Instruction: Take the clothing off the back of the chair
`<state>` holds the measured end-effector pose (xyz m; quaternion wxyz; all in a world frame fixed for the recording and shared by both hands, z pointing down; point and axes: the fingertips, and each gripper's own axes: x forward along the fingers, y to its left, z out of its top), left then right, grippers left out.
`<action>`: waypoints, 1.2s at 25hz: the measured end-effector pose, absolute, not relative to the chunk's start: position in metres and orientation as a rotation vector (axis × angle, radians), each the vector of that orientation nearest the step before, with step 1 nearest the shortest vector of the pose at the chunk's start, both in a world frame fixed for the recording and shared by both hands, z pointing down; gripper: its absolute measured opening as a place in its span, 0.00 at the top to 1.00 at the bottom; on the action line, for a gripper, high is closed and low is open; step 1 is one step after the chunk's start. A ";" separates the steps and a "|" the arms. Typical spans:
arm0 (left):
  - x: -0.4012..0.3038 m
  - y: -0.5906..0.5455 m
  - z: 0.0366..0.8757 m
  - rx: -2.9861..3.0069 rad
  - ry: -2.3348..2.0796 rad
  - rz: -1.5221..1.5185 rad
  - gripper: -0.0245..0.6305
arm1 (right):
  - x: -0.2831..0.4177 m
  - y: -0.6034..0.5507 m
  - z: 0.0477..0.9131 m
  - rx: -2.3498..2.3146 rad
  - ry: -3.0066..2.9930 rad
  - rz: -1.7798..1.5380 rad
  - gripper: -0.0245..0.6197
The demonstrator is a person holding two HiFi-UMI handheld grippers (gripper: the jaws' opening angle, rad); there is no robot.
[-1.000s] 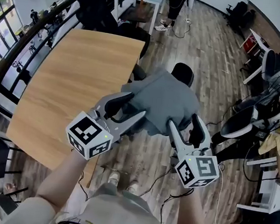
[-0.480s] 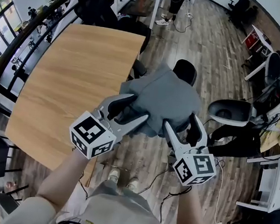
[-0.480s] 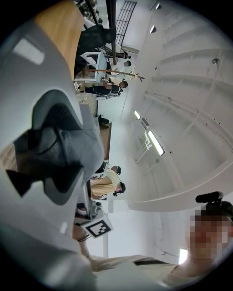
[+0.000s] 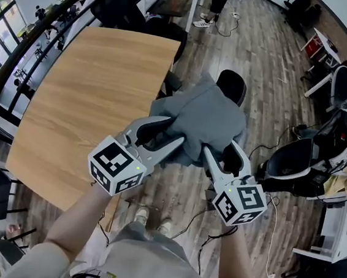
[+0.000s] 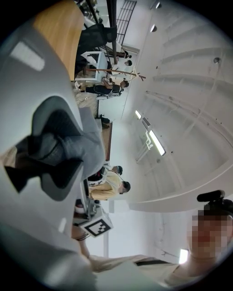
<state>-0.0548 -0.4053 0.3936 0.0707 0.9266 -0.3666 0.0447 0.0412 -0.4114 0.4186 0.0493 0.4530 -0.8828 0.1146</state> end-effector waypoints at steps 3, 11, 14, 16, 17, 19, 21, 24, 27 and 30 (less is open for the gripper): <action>-0.052 -0.407 0.394 2.773 -1.098 0.111 0.75 | 0.044 -0.411 0.420 1.387 -2.685 0.345 0.59; -0.040 -0.410 0.393 2.767 -1.026 0.122 0.85 | 0.056 -0.413 0.416 1.466 -2.676 0.307 0.80; -0.038 -0.413 0.392 2.770 -1.024 0.125 0.87 | 0.057 -0.413 0.412 1.471 -2.686 0.293 0.83; -0.039 -0.413 0.391 2.776 -1.034 0.114 0.88 | 0.055 -0.413 0.408 1.469 -2.699 0.281 0.84; -0.039 -0.413 0.390 2.779 -1.038 0.106 0.88 | 0.054 -0.412 0.406 1.468 -2.705 0.273 0.84; -0.037 -0.410 0.384 2.787 -1.033 0.084 0.89 | 0.053 -0.409 0.399 1.466 -2.719 0.250 0.85; -0.032 -0.402 0.374 2.804 -1.012 0.052 0.89 | 0.052 -0.401 0.388 1.461 -2.730 0.207 0.85; -0.025 -0.385 0.353 2.841 -0.970 -0.011 0.89 | 0.049 -0.386 0.370 1.461 -2.753 0.115 0.85; -0.023 -0.370 0.326 2.892 -0.939 -0.082 0.89 | 0.040 -0.374 0.345 1.465 -2.782 0.001 0.85; -0.023 -0.356 0.297 2.947 -0.919 -0.143 0.89 | 0.029 -0.363 0.319 1.450 -2.822 -0.092 0.85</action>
